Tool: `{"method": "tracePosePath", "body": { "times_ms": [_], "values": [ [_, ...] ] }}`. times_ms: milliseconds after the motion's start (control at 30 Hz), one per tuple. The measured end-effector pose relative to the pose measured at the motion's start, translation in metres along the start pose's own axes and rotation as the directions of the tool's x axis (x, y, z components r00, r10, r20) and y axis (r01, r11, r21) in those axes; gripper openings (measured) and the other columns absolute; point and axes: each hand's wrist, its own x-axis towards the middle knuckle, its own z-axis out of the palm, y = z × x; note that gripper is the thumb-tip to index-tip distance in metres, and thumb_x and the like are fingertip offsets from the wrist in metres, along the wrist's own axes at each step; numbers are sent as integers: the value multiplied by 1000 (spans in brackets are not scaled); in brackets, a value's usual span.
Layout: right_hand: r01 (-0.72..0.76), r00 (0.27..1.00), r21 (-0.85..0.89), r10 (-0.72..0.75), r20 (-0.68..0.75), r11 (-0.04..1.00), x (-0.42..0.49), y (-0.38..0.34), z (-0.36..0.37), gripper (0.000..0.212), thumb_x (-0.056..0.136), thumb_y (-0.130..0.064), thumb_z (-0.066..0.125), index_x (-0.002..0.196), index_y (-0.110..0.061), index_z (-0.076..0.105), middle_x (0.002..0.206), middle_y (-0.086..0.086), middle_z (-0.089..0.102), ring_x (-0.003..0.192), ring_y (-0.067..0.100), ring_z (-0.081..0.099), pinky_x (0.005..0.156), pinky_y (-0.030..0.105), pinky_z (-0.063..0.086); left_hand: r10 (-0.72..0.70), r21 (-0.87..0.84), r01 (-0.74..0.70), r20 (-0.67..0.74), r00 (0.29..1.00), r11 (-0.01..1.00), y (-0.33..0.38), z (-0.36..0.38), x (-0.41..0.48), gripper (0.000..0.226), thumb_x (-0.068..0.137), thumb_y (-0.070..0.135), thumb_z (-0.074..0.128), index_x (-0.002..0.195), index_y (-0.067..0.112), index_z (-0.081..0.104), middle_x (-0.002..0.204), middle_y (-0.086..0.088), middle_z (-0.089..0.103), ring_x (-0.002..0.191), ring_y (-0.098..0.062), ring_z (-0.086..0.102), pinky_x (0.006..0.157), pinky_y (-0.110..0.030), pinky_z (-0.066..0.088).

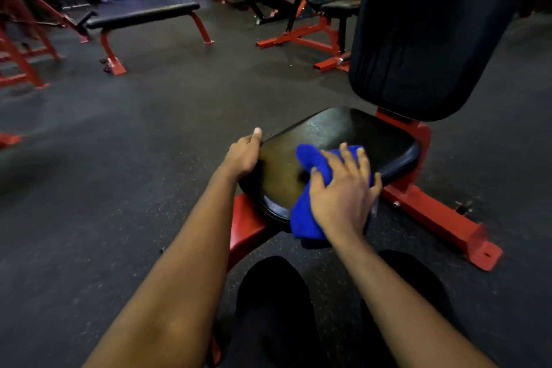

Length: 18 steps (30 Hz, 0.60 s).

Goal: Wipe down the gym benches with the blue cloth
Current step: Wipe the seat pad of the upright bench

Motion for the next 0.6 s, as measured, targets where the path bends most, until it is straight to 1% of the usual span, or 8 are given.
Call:
{"method": "tracePosePath", "body": {
  "times_ms": [67,133,233,300,333,467,533,600],
  "values": [
    [-197,980,57,199,-27,979,14,2,0,45,85,-44,56,128,-35,62,157,-6,36,150,21,15,114,63,15,-45,53,45,2,999,998,1,5,6,69,102,56,15,143,12,47,149,-21,41,138,-38,36,112,-41,27],
    [-320,940,133,332,-82,938,7,-6,2,52,85,-45,59,136,-35,56,163,-4,23,152,23,5,112,67,16,-76,54,79,-54,996,995,-5,10,10,72,101,57,13,143,9,47,147,-23,43,137,-40,38,112,-44,28],
    [-262,927,265,318,-198,928,-34,-29,17,64,81,-46,60,142,-29,52,165,7,14,152,33,3,113,60,19,-80,4,81,-121,989,997,-11,15,14,71,102,55,14,140,5,49,143,-25,46,134,-40,41,110,-44,30],
    [-200,940,321,274,-205,926,-47,-31,24,64,81,-42,62,143,-24,52,164,13,12,151,38,0,120,47,8,-73,-22,71,-139,988,997,-12,17,13,70,103,53,16,138,4,51,142,-26,47,133,-40,42,109,-44,31],
    [-208,939,349,287,-190,914,-39,-25,24,63,83,-38,63,143,-23,52,164,14,10,150,41,-1,121,43,3,-67,-21,64,-140,988,998,-12,17,13,69,103,52,16,137,4,51,142,-26,48,133,-40,42,108,-43,31],
    [-408,896,311,442,-47,859,30,15,6,58,94,-30,59,149,-25,43,165,9,0,149,41,-8,120,39,-2,-41,3,42,-137,990,999,-12,16,12,68,104,51,16,136,4,54,140,-26,49,132,-40,43,107,-44,32],
    [-461,867,317,496,-37,829,55,29,-6,58,95,-31,57,151,-26,39,166,7,-3,150,40,-7,120,38,0,-30,13,32,-139,990,999,-12,17,12,67,104,50,16,136,5,54,140,-25,49,132,-40,42,108,-44,31],
    [-495,840,349,541,-40,795,55,27,-11,63,94,-35,59,152,-28,35,166,6,-7,150,38,-5,120,43,5,-24,15,26,-136,990,1000,-12,17,12,66,104,49,16,135,4,54,140,-25,49,132,-40,42,108,-44,31]
  ]
}}
